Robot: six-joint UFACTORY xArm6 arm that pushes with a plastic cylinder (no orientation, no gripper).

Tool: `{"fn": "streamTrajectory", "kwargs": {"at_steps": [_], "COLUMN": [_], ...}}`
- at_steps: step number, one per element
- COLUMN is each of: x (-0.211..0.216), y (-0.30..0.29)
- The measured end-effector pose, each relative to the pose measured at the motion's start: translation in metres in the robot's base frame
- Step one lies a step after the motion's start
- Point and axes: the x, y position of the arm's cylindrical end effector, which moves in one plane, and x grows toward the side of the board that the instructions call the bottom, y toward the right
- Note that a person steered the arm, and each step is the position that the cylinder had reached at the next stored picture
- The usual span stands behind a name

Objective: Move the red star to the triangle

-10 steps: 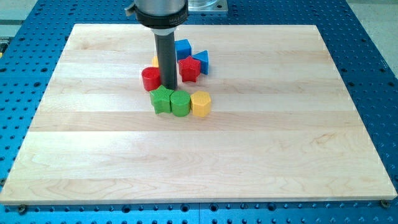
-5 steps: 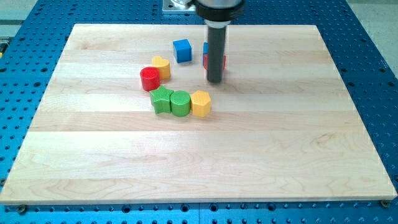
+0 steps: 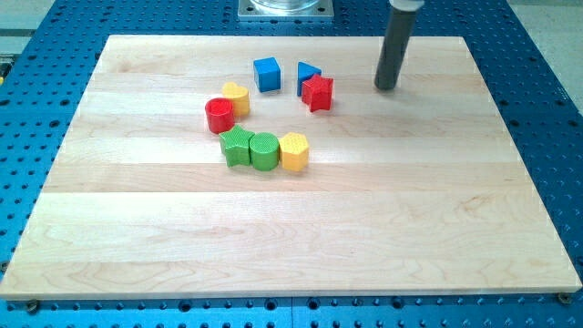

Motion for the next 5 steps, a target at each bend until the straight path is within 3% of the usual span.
{"fn": "streamTrajectory", "kwargs": {"at_steps": [2, 5], "x": [-0.049, -0.053], "y": [-0.043, -0.136]}}
